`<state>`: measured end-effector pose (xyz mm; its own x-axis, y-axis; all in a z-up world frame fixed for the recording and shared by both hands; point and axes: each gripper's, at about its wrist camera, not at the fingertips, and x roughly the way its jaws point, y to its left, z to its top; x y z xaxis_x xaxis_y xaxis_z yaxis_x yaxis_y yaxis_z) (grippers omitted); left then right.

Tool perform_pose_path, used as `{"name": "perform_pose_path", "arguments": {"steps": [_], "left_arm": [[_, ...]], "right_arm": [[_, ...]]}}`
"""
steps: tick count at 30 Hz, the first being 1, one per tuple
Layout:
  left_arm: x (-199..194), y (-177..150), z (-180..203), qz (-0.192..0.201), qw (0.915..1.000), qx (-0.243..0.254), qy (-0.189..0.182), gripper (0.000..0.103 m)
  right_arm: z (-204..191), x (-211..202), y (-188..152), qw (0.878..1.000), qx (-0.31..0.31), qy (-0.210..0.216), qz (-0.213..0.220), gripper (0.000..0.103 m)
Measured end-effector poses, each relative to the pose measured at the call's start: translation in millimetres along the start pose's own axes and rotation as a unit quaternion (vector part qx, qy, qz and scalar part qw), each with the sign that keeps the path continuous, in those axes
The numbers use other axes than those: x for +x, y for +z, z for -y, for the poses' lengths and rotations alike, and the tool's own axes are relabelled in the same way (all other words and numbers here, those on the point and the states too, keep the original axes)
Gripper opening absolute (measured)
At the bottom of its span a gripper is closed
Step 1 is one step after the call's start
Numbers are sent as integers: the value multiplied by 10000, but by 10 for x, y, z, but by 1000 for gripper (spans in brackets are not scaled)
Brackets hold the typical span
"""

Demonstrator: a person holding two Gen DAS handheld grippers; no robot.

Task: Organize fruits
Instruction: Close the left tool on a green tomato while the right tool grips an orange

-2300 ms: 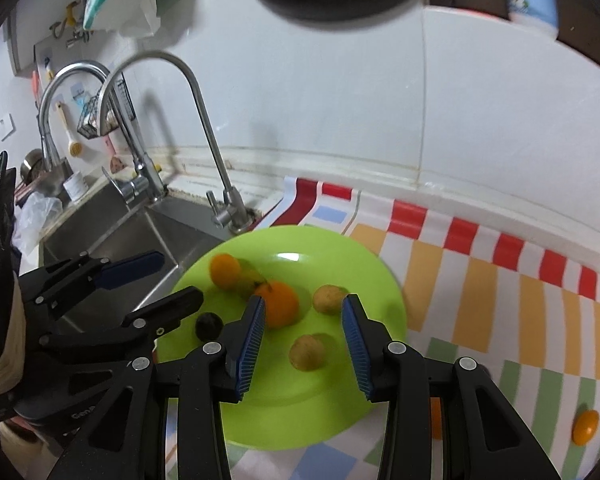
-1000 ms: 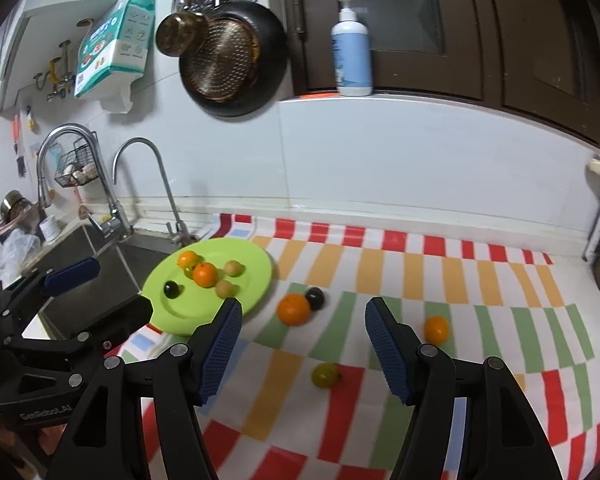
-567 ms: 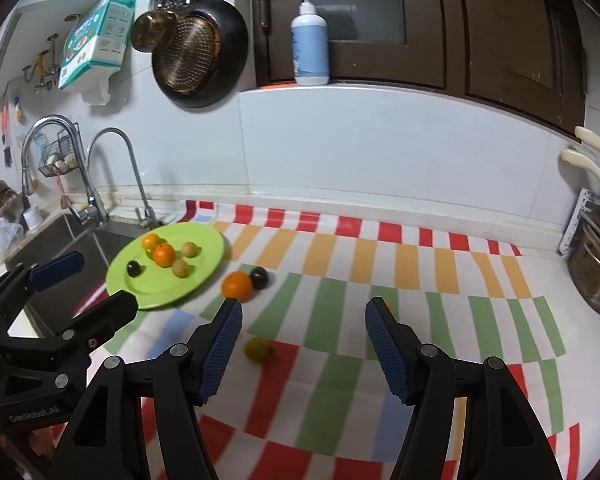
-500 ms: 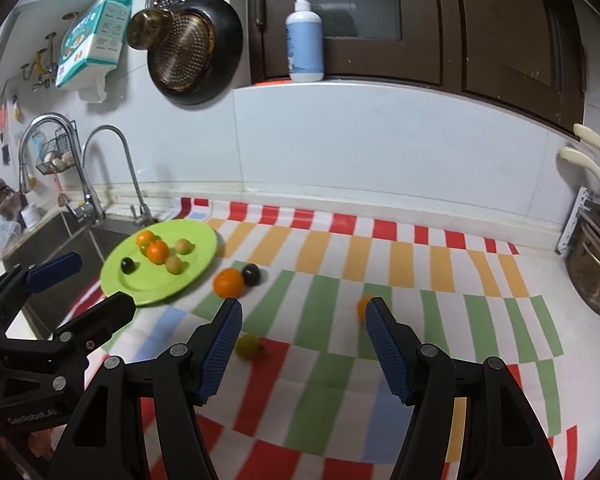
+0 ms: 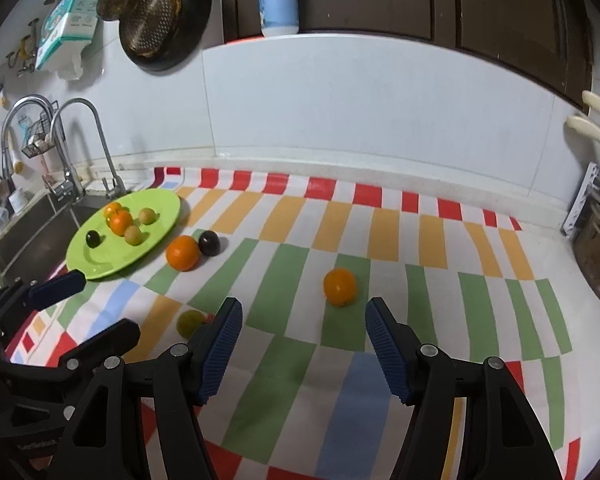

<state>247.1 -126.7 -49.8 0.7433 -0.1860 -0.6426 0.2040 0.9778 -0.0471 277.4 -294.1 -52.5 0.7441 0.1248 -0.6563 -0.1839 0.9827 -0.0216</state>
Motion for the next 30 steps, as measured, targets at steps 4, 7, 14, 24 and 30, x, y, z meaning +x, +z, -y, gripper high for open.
{"name": "perform_pose_path", "arguments": {"steps": [4, 7, 14, 24, 30], "left_arm": [[166, -16, 19, -207, 9998, -46, -55, 69], [285, -26, 38, -363, 9992, -95, -124, 63], [507, -47, 102, -638, 9975, -131, -266, 55], [695, -48, 110, -958, 9949, -214, -217, 43], [742, -35, 51, -1011, 9941, -303, -249, 33]], "right_arm": [[63, 162, -15, 9999, 39, 15, -146, 65], [93, 292, -16, 9997, 25, 27, -259, 64], [159, 534, -4, 9988, -43, 57, -486, 59], [250, 845, 51, 9969, 20, 101, -774, 48], [233, 979, 92, 9963, -28, 55, -857, 43]]}}
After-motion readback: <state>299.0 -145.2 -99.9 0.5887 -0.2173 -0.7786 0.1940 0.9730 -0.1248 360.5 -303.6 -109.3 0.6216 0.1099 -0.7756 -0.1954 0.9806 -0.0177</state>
